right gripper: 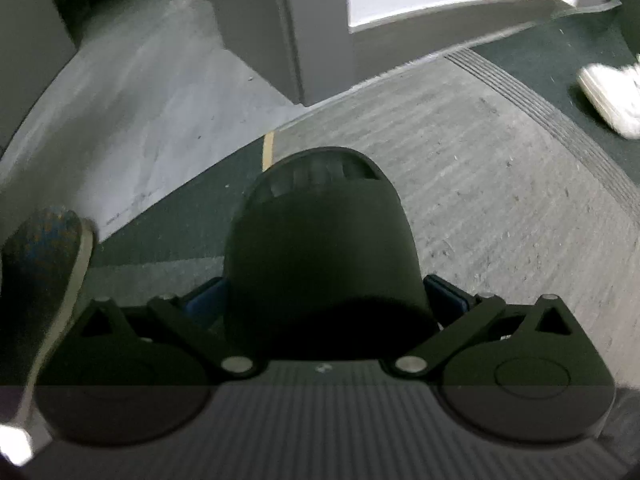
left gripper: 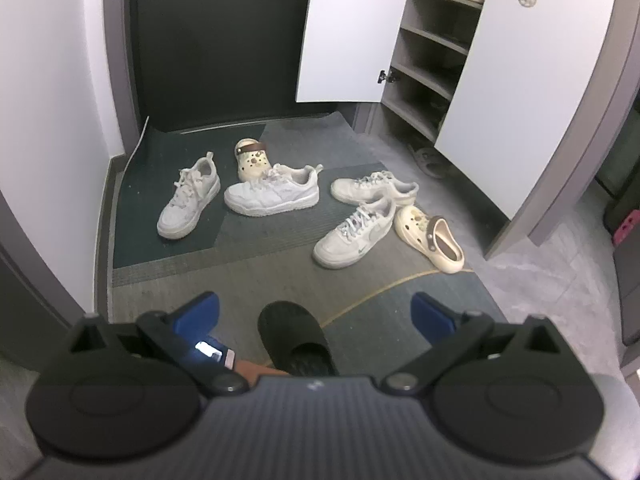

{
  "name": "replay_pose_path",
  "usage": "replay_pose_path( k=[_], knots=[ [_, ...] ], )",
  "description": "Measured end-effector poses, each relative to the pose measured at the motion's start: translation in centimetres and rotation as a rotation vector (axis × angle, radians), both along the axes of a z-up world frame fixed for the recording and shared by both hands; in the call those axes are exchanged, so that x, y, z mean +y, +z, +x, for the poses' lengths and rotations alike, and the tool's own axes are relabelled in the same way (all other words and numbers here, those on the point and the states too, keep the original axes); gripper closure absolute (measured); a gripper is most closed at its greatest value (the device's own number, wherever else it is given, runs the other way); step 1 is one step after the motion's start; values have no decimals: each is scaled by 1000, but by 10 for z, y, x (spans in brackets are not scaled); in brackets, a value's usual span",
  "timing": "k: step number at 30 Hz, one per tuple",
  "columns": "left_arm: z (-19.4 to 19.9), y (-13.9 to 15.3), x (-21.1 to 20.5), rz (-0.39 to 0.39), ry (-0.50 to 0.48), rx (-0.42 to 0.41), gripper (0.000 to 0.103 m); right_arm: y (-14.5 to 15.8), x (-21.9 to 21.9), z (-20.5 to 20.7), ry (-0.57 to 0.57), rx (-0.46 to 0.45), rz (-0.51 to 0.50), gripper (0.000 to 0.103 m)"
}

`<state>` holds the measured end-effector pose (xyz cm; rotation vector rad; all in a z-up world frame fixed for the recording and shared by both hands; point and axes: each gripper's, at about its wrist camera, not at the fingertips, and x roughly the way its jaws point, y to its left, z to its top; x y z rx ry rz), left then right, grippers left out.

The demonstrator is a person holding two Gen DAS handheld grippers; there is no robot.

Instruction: Organize scattered shoes

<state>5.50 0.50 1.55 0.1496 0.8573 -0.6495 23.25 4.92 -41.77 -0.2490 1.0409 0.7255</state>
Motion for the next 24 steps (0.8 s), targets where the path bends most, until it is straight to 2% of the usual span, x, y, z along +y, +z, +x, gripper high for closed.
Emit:
replay_pose_path(
  k=[3,5,7,9,12,15,20,24],
  knots=[
    [3,-1,-2,-1,0,16,0,7,4,7,-162,28,7,3],
    [4,-2,-3,-1,-1,22,0,14,7,11,-278,7,35,11],
    [1,-1,-3,-2,-5,16,0,21,10,16,-401,-6,64,14],
    [-2,-1,-3,-3,-9,11,0,23,14,19,-474,6,83,15],
    [-5,0,-3,-4,-15,3,0,28,24,30,-672,52,131,16],
    [-9,1,-2,-5,-21,-6,0,24,34,38,-816,85,88,16],
    [-8,1,-3,7,-6,-23,0,15,40,41,-937,82,92,12],
    [-8,3,-2,9,13,-38,0,11,28,37,-955,77,154,13]
  ],
)
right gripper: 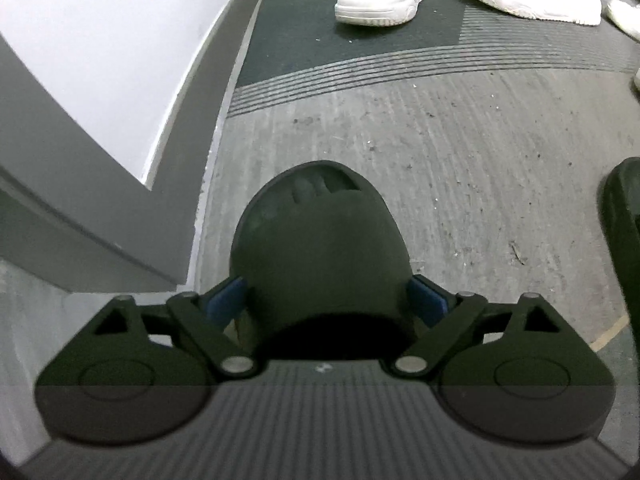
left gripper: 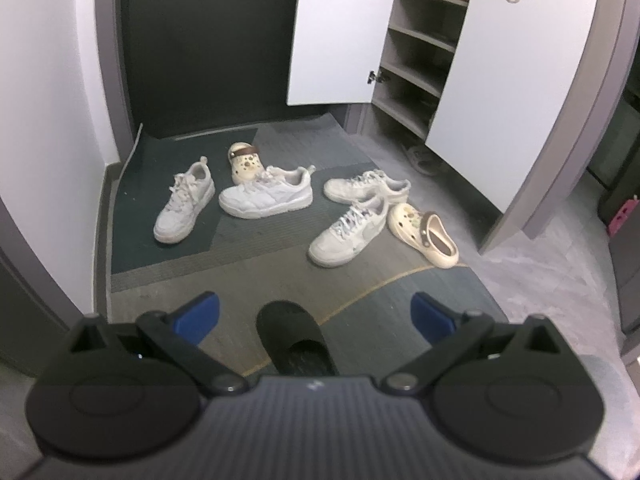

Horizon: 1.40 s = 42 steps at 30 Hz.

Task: Organize scattered shoes
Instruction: 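Lower the black slide beside the other black slide and open the right tool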

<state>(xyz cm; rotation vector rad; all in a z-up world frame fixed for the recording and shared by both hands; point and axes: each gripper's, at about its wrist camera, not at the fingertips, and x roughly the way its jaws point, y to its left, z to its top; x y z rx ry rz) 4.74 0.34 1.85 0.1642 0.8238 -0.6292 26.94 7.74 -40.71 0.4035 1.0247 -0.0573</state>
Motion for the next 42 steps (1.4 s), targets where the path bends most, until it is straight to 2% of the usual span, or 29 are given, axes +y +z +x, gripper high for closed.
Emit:
replay_pose_path(
  k=[1,2,3,8,14,19,22,24,28,32,42],
  knots=[
    [0,0,0,-1,2,4,0,3,-4,-2,5,-16,12,10],
    [0,2,1,-11,3,13,0,6,-10,-6,13,-37,9,2],
    [0,3,1,-20,2,16,0,11,-19,-13,23,-61,-11,0],
    [-10,14,1,-45,-25,-19,0,36,-64,-44,75,-184,-110,0],
    [-19,17,4,-60,-42,-13,0,63,-120,-82,124,-319,-225,0],
    [-23,16,1,-59,-49,8,0,57,-183,-110,20,-288,-267,0],
    [-25,15,-1,-56,-53,17,0,49,-204,-123,-14,-271,-258,0],
    [-25,15,-4,-50,-54,11,0,40,-212,-128,-36,-255,-218,0],
    [-24,11,-8,-38,-57,13,0,24,-212,-126,-24,-217,-189,0],
    [-21,5,-14,-16,-59,24,0,3,-210,-123,-34,-167,-218,0],
    [-9,-8,-25,23,-49,52,0,-19,-209,-122,-108,-119,-277,0]
  ],
)
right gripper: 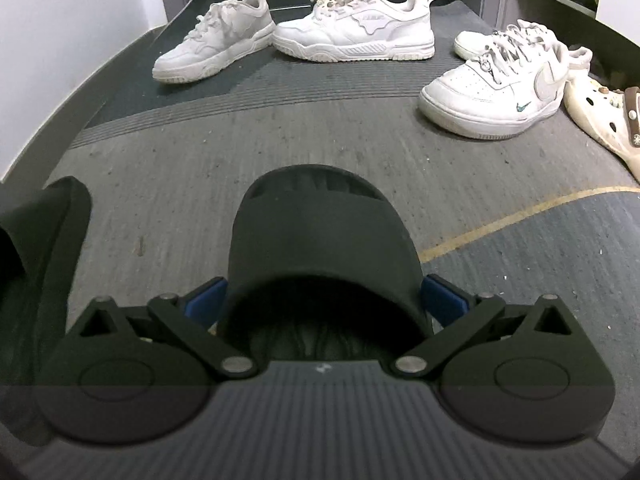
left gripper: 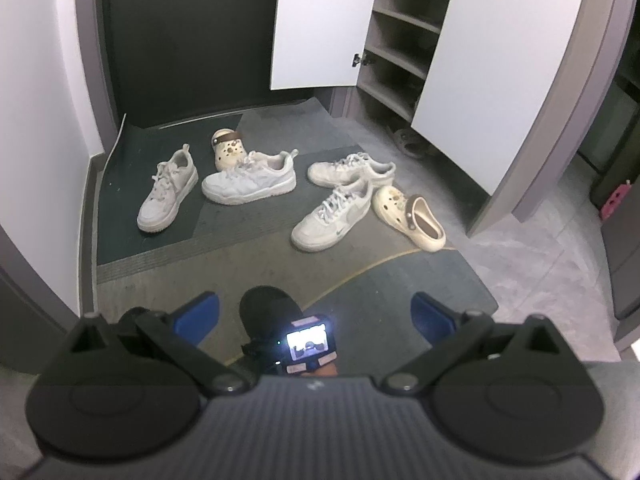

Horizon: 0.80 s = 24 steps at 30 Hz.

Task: Organize scattered shoes
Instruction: 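Lower the black slide beside the other black slide and open the right tool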

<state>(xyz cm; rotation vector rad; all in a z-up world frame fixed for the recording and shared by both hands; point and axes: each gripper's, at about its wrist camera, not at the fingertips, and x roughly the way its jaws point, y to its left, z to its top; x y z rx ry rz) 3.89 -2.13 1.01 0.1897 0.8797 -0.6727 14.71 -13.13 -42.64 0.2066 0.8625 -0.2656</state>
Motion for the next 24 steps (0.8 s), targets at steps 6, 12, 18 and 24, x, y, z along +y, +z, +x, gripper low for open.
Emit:
replay_pose_path(
  k=[6,12,18,24],
  knots=[
    [-2,0,1,-7,0,7,0,11,7,8,-152,-47,27,1],
    [4,0,10,-23,41,27,0,25,36,41,-132,-72,57,1],
    [8,2,11,-31,52,41,0,16,98,83,61,-18,25,1],
    [10,-3,1,6,58,3,0,3,134,103,128,18,27,0]
  ],
)
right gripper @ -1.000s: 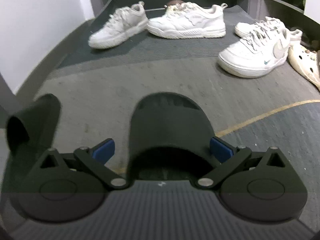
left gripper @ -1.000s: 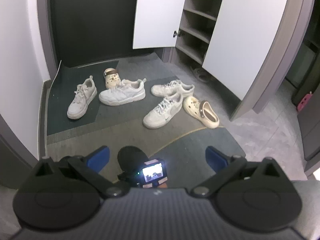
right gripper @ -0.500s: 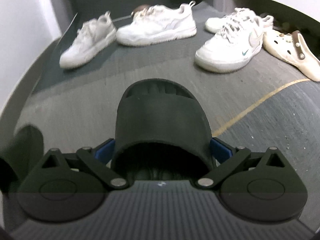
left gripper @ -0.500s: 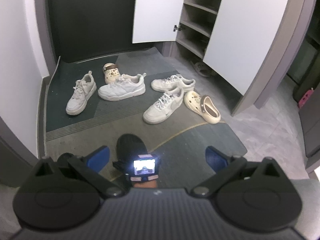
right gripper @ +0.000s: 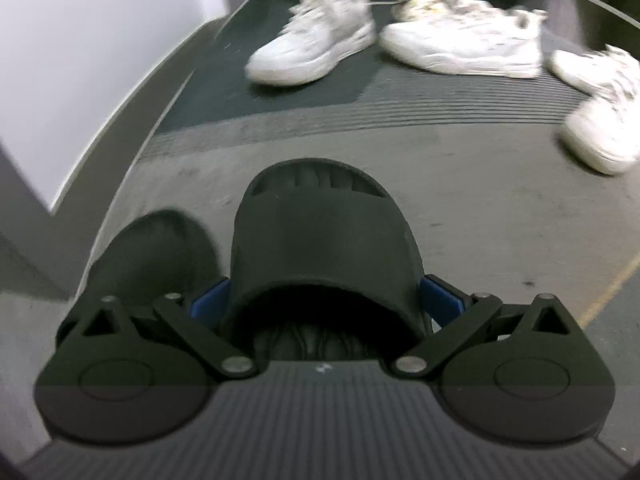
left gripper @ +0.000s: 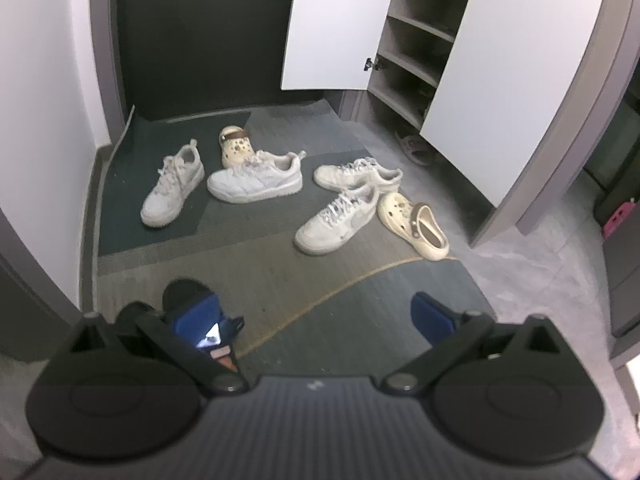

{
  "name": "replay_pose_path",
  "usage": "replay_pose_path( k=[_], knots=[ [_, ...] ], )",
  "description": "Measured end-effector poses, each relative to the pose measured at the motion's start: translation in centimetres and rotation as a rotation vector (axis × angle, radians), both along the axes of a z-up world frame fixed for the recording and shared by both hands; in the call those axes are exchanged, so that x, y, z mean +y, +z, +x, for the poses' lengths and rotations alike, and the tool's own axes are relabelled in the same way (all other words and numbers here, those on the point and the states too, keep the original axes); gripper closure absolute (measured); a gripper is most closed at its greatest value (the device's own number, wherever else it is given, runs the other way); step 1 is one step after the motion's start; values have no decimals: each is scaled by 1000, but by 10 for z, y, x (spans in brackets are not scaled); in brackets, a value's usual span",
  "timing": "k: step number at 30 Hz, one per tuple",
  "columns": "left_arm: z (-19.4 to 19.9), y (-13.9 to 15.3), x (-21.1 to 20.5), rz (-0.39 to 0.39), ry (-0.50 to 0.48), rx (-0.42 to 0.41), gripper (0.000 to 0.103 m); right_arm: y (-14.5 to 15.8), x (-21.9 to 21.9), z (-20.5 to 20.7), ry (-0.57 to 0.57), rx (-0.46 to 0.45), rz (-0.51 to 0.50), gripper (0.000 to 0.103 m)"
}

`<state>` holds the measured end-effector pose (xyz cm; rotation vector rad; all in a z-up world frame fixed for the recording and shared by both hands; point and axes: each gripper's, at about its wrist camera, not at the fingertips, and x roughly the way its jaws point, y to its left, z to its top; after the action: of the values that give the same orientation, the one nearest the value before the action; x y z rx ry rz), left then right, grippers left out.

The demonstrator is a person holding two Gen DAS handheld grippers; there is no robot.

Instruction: Organize scattered shoes

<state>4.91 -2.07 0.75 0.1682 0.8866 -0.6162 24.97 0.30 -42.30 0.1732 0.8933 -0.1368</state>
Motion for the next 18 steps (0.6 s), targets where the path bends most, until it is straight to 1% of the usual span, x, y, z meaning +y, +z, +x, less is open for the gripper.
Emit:
replay_pose_path(
  k=[2,4,6,8,9,11,13,14,15,18],
  knots=[
    [3,-7,-6,30,7,15,0,0,2,-3,-9,-20,-10,0],
    [6,-15,-12,58,0,63,0,2,-6,-12,-45,-52,43,0],
    [7,-19,-14,66,-5,90,0,4,-14,-20,-81,-84,97,0],
    [0,-17,-16,55,-40,94,0,8,-17,-30,-98,-115,113,0],
    [-5,-15,-17,48,-62,87,0,12,-16,-38,-93,-144,88,0],
    [-13,-10,-16,28,-93,81,0,20,-7,-51,-70,-196,-1,0],
    [-14,-9,-13,19,-93,83,0,28,12,-68,-45,-257,-115,0],
    [-13,-9,-12,16,-89,85,0,31,19,-74,-35,-275,-145,0],
    [-13,-8,-10,12,-85,87,0,31,22,-76,-26,-281,-141,0],
    [-12,-7,-6,3,-74,92,0,27,37,-78,19,-268,-77,2]
  ],
)
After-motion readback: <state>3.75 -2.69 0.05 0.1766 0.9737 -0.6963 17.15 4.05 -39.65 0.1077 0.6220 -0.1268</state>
